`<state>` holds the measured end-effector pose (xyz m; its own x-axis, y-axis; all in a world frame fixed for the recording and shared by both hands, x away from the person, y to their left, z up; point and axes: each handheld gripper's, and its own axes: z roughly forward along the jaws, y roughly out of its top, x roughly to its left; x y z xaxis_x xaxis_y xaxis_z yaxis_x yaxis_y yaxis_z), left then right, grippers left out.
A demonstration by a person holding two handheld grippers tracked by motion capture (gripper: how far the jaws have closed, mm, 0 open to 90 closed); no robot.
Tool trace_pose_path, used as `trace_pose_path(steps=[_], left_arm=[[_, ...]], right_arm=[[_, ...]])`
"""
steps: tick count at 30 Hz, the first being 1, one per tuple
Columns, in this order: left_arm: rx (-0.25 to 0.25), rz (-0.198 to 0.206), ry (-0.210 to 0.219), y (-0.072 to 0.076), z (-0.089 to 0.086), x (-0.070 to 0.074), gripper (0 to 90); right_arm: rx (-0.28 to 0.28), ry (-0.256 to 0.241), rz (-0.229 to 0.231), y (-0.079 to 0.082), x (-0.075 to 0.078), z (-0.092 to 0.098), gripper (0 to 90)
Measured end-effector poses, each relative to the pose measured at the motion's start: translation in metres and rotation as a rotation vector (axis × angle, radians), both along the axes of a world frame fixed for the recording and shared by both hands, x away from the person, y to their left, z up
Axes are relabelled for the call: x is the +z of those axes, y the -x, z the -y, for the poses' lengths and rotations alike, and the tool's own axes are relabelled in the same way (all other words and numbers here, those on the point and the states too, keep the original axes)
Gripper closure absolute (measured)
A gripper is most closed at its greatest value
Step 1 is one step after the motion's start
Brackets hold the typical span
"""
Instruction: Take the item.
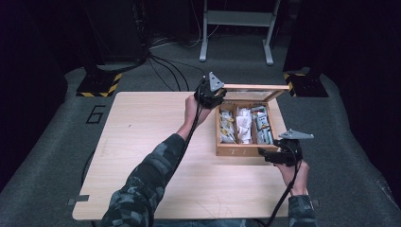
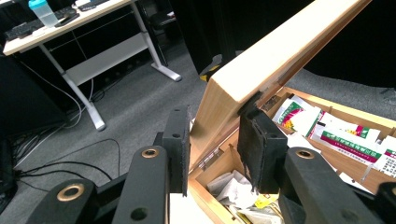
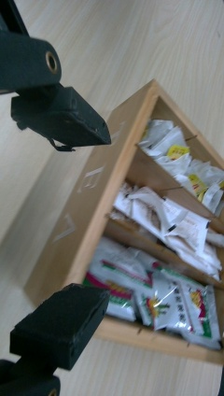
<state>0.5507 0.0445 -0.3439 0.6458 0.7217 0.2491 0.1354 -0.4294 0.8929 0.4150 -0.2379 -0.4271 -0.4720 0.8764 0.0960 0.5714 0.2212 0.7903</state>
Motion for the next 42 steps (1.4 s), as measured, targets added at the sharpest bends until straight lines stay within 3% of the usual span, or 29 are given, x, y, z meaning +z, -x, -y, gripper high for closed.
trace_pose_path(steps=[4, 8, 12, 13, 20, 25, 27, 30, 32, 36, 37, 39, 42], left_arm=[[0.002, 0.002, 0.003, 0.0, 0.0, 0.0, 64.3], [0.002, -0.001, 0.001, 0.0, 0.0, 0.0, 64.3], [0.005, -0.002, 0.005, 0.0, 0.0, 0.0, 64.3], [0.007, 0.0, 0.008, 0.0, 0.001, 0.0, 64.3], [0.006, -0.002, 0.003, 0.0, 0.001, 0.0, 64.3], [0.006, -0.005, 0.006, -0.001, 0.001, 0.0, 64.3], [0.006, -0.004, 0.006, -0.001, 0.001, 0.001, 64.3], [0.008, -0.004, 0.005, -0.001, 0.001, 0.001, 64.3], [0.009, -0.004, 0.006, -0.001, 0.001, 0.001, 64.3], [0.009, -0.004, 0.007, -0.001, 0.001, 0.001, 64.3], [0.01, -0.004, 0.007, -0.001, 0.001, 0.001, 64.3], [0.012, -0.005, 0.007, -0.001, 0.001, 0.001, 64.3], [0.012, -0.006, 0.005, -0.001, 0.001, 0.001, 64.3]], right_arm=[[0.032, -0.028, -0.028, -0.026, 0.0, -0.014, 24.2], [0.042, -0.027, -0.039, -0.038, 0.0, -0.022, 26.9], [0.055, -0.017, -0.058, -0.056, 0.002, -0.036, 35.2], [0.045, -0.016, -0.063, -0.063, 0.004, -0.04, 40.7], [0.038, 0.017, -0.088, -0.092, 0.001, -0.051, 54.0], [0.025, 0.046, -0.084, -0.102, -0.005, -0.05, 58.5], [0.002, 0.037, -0.125, -0.107, -0.011, -0.049, 61.4], [-0.016, 0.015, -0.141, -0.111, -0.016, -0.048, 63.9], [-0.006, 0.036, -0.143, -0.113, -0.018, -0.049, 65.9], [-0.008, 0.027, -0.154, -0.114, -0.019, -0.053, 69.3], [0.012, 0.051, -0.151, -0.115, -0.02, -0.052, 69.7], [-0.012, 0.026, -0.161, -0.116, -0.02, -0.054, 72.7], [-0.002, 0.03, -0.181, -0.116, -0.023, -0.053, 79.4]])
